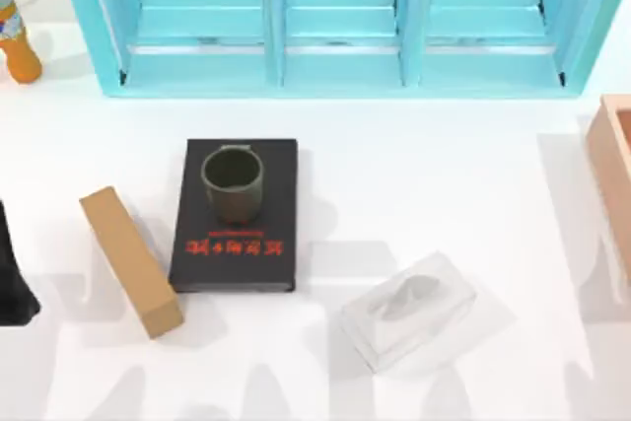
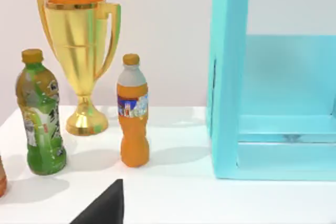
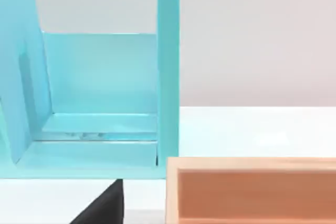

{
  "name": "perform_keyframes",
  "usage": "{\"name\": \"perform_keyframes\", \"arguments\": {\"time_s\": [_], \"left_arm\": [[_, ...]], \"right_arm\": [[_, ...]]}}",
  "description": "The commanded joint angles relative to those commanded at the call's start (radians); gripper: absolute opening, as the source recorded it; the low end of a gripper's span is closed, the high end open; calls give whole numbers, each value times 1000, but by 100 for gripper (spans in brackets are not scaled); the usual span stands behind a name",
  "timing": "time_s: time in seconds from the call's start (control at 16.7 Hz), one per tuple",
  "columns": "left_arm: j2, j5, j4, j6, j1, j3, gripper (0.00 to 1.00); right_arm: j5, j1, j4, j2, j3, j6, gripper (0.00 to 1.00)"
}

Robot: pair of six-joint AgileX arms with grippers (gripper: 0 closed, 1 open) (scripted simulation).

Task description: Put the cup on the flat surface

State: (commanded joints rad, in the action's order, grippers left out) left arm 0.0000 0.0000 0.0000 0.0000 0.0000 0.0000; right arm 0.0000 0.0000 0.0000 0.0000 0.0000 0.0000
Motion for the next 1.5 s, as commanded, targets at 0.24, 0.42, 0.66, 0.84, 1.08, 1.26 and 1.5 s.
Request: {"name": "perform_keyframes", "arguments": {"time_s": [0.24, 0.42, 0.66, 0.84, 1.08, 1.26, 1.5], "left_arm": [[0, 0, 0, 0, 0, 0, 100], [0, 0, 0, 0, 0, 0, 100], [0, 0, 0, 0, 0, 0, 100], [0, 0, 0, 0, 0, 0, 100], [0, 0, 0, 0, 0, 0, 100], [0, 0, 0, 0, 0, 0, 100], [0, 0, 0, 0, 0, 0, 100]], "right_arm": [[0, 9, -18, 26, 19, 6, 100], [1, 48, -96, 143, 108, 32, 100], [11, 134, -268, 409, 328, 101, 100], [26, 217, -433, 662, 562, 175, 100], [53, 344, -676, 1036, 946, 295, 100], [78, 443, -864, 1329, 1273, 396, 100], [116, 573, -1104, 1712, 1723, 532, 100]]}}
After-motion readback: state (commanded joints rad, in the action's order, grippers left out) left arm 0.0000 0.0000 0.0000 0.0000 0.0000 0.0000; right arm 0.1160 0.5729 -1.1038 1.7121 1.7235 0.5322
